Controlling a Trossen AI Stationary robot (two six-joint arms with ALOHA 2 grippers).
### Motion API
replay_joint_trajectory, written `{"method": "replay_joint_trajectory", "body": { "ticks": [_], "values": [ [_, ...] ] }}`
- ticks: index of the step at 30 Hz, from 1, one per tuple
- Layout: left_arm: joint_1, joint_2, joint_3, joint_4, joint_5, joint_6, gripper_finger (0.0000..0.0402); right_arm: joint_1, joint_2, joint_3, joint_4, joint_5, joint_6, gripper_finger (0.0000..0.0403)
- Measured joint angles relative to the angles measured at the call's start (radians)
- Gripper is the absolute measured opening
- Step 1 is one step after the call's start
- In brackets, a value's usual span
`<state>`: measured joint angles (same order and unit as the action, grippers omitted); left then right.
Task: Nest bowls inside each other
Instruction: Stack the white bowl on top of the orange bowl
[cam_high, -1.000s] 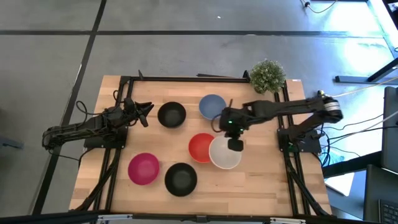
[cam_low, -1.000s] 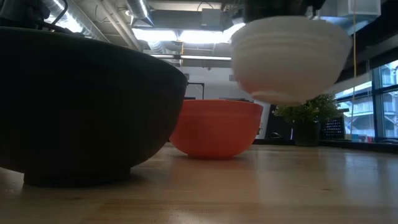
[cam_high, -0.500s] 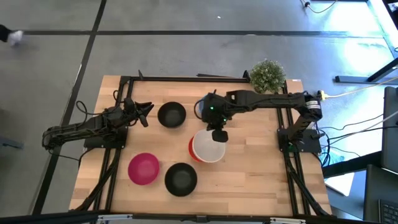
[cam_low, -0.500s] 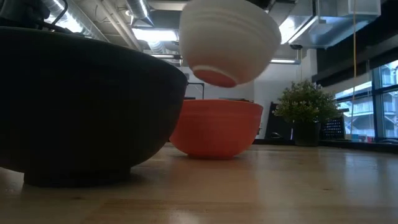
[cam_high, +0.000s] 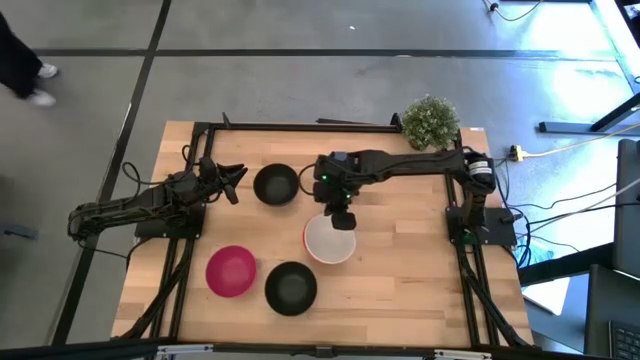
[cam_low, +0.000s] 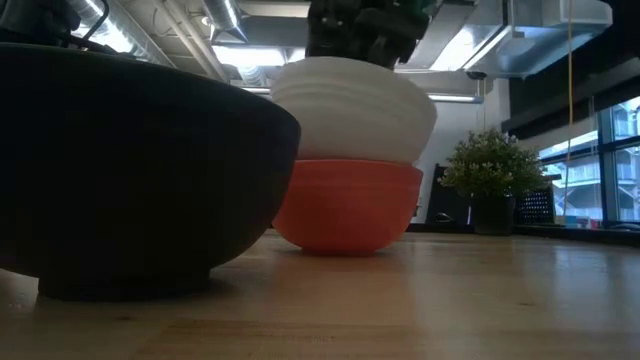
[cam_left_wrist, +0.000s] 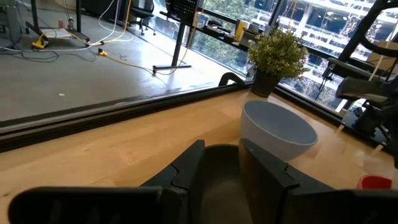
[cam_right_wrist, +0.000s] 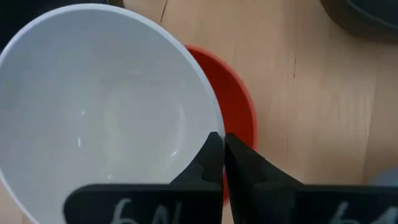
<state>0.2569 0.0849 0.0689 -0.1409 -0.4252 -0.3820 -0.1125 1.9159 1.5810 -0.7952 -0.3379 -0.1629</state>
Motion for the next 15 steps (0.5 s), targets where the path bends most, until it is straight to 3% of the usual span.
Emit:
{"method": "replay_joint_trajectory", "body": {
  "ticks": [4, 15],
  "values": [
    [0.000, 0.000, 0.000, 0.000, 0.000, 0.001, 0.0093, -0.009, 0.005, 0.000, 0.021, -0.005, -0.008, 0.0010],
    [0.000, 0.000, 0.000, 0.000, 0.000, 0.026, 0.0093, -0.018, 0.005, 0.000, 0.045, -0.034, -0.004, 0.0120]
  ]
}}
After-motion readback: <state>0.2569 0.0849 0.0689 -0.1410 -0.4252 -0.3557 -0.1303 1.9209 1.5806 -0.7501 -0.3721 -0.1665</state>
